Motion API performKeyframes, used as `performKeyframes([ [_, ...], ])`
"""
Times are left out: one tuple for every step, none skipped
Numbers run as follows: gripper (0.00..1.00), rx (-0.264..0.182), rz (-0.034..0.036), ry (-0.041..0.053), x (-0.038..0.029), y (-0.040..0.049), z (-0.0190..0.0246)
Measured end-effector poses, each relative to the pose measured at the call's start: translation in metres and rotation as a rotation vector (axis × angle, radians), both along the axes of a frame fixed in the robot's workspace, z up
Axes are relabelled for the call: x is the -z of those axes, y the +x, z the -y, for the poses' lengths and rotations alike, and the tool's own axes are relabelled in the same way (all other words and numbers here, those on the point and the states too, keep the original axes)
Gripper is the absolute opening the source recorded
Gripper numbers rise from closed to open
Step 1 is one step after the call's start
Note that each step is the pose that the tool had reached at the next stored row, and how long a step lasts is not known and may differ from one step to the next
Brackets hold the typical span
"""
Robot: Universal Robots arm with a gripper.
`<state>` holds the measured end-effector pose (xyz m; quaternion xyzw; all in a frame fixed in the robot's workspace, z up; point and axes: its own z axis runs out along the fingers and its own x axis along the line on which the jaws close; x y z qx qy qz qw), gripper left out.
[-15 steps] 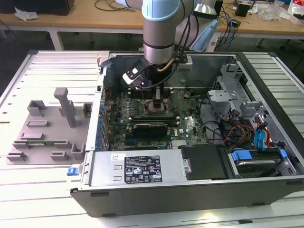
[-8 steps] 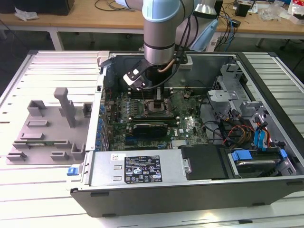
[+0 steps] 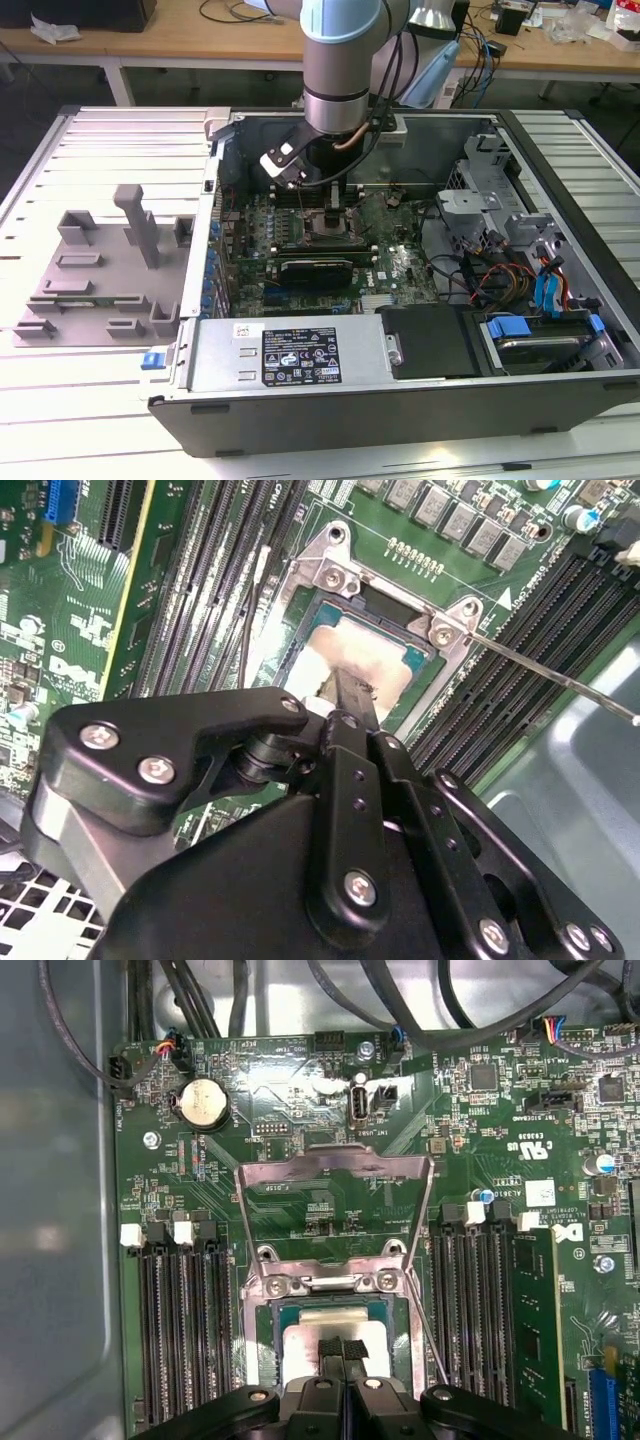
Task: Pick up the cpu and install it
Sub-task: 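Place the cpu into insertion slot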
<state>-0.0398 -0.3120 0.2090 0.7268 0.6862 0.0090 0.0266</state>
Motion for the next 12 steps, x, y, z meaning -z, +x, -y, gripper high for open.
performKeyframes([
  [0.11,0.000,0.0000,0.0001,-0.0003,0.0000,0.0000],
  [0.11,0.000,0.0002,0.0008,-0.0002,0.0000,0.0000],
  [0.11,0.000,0.0002,0.0010,-0.0002,0.0000,0.0002],
  [0.11,0.000,0.0001,0.0009,0.0014,0.0000,0.0009],
  [0.11,0.000,0.0000,0.0007,0.0021,-0.0001,0.0009],
  [0.11,0.000,0.0000,0.0009,0.0025,-0.0003,0.0009],
  [0.11,0.000,0.0001,0.0010,0.0029,-0.0005,0.0009],
  [0.11,0.000,0.0000,0.0008,0.0036,-0.0012,0.0009],
  [0.11,0.000,0.0001,0.0007,0.0040,-0.0020,0.0009],
  [0.11,0.000,0.0000,0.0006,0.0042,-0.0027,0.0010],
  [0.11,0.000,-0.0002,0.0007,0.0043,-0.0031,0.0009],
  [0.11,0.000,-0.0002,0.0007,0.0044,-0.0031,0.0009],
])
